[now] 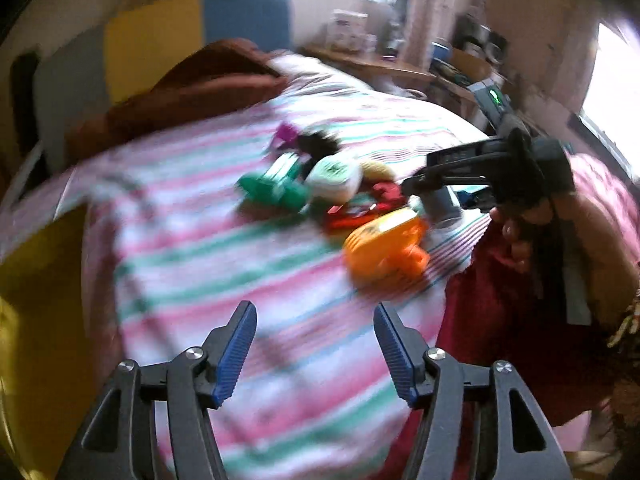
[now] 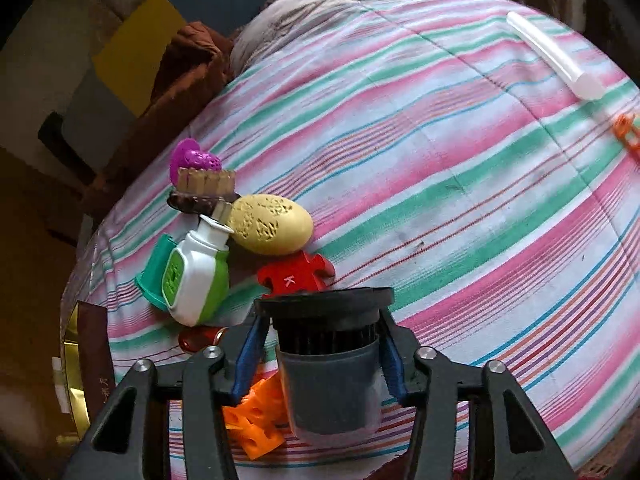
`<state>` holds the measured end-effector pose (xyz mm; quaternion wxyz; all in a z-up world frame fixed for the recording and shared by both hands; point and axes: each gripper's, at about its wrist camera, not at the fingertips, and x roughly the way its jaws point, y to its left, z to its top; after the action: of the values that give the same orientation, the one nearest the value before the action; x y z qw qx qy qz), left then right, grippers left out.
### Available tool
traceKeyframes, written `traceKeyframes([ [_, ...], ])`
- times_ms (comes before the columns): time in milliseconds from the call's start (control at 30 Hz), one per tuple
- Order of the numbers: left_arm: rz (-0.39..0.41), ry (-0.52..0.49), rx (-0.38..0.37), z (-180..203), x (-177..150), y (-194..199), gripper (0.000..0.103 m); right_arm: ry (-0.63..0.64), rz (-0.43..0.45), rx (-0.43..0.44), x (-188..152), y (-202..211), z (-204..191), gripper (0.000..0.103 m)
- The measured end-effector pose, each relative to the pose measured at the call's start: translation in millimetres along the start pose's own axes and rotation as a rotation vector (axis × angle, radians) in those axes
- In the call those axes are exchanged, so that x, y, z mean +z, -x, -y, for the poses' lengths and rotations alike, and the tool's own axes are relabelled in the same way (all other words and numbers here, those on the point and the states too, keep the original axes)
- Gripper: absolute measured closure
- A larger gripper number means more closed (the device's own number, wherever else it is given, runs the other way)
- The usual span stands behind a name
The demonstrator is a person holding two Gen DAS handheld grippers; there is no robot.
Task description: Organize rigid objects
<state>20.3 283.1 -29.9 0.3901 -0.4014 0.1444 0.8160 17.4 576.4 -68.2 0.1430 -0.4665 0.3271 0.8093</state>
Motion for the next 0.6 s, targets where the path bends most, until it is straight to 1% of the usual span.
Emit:
traceKeyframes([
  [67,0.026,-0.07,-0.023,13.0,10.3,-10.0,0.034,0.003,0.006,0.01,-1.0,2.9,-0.3,0.058],
  [167,0.025,-0.155,-0.048,29.2,23.6,-29.1,0.031,-0.006,-0.006,0.018,-2.6,2.4,4.2,0.058],
  [267,-0.014,-0.173,-0.066,33.2,33.6,-52.1,0.031,-0.016,-0.017,0.013,-1.8,-1.2,3.8,0.058],
  [333,-0.031,-0.178,-0.065,34.0,38.6,-65.2,0.031,-0.021,-0.024,0.018,1.3,-4.3,-2.7,0.058],
  [433,-0.029,-0.251,-0.065,42.7,40.1,-77.2,0.032,-0.021,-0.048,0.023,4.2,-8.8,-2.5,0.056],
  [500,-0.04,-0.306,-0.076,50.5,38.3,-83.6,0.043,-0.018,-0.046,0.026,4.8,-8.0,-2.4,0.057],
  [533,-0.047,-0.316,-0.082,51.6,37.3,-86.1,0.053,-0.019,-0.046,0.029,5.6,-8.5,-2.2,0.057],
  [600,-0.037,-0.294,-0.116,51.4,37.2,-87.4,0.056,-0.024,-0.045,0.035,6.3,-10.4,-2.4,0.058],
])
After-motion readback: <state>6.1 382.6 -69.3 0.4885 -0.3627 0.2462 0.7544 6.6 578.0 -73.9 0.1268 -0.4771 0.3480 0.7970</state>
